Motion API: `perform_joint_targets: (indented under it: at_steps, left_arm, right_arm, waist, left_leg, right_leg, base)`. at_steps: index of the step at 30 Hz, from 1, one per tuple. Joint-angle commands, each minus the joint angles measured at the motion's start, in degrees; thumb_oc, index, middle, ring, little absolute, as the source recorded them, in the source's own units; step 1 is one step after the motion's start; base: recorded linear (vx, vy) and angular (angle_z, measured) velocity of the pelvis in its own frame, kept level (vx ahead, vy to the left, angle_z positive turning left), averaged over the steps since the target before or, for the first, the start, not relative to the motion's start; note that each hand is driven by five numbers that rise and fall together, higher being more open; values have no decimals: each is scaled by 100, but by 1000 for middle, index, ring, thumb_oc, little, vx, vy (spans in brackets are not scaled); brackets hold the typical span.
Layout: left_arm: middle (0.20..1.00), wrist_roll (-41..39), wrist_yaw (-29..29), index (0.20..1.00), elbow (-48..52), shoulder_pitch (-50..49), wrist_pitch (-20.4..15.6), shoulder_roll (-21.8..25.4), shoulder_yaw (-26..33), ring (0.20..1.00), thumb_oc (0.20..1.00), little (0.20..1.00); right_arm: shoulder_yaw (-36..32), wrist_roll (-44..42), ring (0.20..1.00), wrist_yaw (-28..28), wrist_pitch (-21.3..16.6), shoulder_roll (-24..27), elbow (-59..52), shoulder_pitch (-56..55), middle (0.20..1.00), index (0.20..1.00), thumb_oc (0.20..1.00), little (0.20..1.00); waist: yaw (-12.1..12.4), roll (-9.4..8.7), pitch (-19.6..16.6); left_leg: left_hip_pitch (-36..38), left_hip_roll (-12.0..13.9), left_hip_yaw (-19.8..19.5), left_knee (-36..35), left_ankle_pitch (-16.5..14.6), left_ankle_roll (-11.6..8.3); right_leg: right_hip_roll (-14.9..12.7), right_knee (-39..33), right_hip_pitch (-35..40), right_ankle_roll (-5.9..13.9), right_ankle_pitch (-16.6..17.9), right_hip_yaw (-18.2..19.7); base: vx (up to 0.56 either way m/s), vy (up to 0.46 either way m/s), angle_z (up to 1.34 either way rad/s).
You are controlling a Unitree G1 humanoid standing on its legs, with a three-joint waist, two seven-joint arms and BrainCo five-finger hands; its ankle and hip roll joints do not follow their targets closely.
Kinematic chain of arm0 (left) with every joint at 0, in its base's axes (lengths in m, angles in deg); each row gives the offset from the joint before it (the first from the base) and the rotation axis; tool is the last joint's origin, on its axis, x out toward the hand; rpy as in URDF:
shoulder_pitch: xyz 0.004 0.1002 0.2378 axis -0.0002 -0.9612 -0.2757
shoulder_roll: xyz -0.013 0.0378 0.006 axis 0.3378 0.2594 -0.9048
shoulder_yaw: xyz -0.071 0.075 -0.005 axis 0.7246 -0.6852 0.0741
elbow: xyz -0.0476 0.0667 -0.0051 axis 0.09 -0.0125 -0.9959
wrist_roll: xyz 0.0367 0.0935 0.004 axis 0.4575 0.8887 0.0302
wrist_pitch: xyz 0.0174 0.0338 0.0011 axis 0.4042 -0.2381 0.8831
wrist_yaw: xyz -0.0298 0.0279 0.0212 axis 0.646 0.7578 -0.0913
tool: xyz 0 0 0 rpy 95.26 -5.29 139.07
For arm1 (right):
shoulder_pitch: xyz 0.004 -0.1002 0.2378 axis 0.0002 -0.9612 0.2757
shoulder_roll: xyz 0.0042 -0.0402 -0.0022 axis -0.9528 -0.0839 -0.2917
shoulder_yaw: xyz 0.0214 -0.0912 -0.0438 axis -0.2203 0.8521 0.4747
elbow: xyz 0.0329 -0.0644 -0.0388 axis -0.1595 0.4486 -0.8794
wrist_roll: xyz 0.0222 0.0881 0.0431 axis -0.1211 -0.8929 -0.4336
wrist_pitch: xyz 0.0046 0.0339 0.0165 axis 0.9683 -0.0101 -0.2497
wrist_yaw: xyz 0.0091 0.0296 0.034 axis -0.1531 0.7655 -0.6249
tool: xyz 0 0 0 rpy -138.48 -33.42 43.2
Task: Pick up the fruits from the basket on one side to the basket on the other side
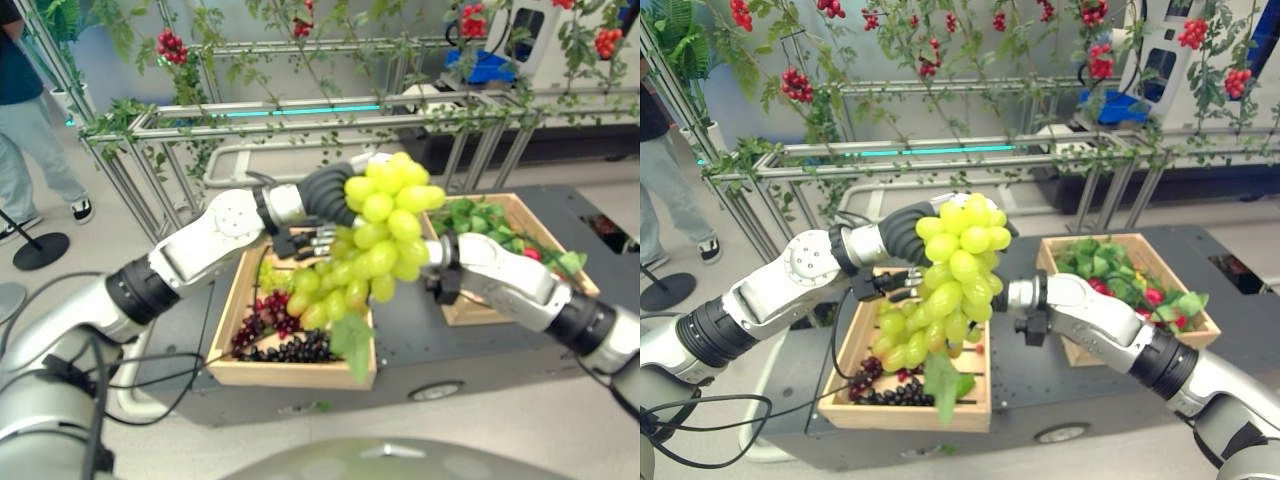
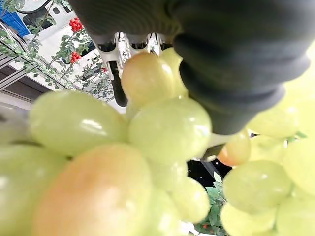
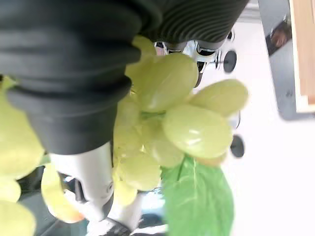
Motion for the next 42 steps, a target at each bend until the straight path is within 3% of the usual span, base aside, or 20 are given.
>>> perform_joint_targets:
  at_steps: [1,21,30,33,42]
  left_arm:
    - [200,-223,63,200,-369,778,-339,-207,201,200,200,200]
    - [200,13,25,200,-444,192,-320,-564,863,200,200,200]
    - [200,-155,-29,200,-281,76,-387,-329,1133,200,200,200]
    - [200,-325,-86,200,-190,-26,-413,-58,1286,200,200,200]
    - [200,-484,-97,200,-172,-123,-514,420,1467,200,200,200]
  right_arm:
    - [56,-530,1000,253,-114,69,-814,199,1000,1000,1000,1000]
    - [-1162,-573,1000,285,-194,-465,-1090,-1394,1000,1000,1000,1000]
    - [-1911,-591,1000,333,-198,-96,-855,-2261,1000,1000,1000,1000]
    - [-2461,-588,1000,282,-315,114,-694,-2667,1000,1000,1000,1000]
    - [-3129,-720,1000,279,-384,476,-731,-3151,1000,1000,1000,1000]
  waist:
    - [-54,-187,-40]
    - [-123,-173,-43]
    - [-171,-184,-57]
    - [-205,-178,-78]
    - [-264,-166,-98]
  left_leg:
    - [-58,-298,146,3,-158,226]
    - [-122,-276,106,3,-137,230]
    - [-157,-280,69,3,-126,226]
    - [-164,-289,68,3,-125,224]
    - [-143,-290,96,3,-146,216]
  right_leg:
    - [11,305,385,419,-702,-14]
    - [13,320,337,412,-704,-50]
    - [14,317,329,426,-697,-94]
    - [7,318,320,444,-688,-104]
    - [9,331,323,460,-691,-92]
  base:
    - [0,0,0]
    - [0,0,0]
    - [0,-2,1]
    - [0,0,0]
    - [0,0,0]
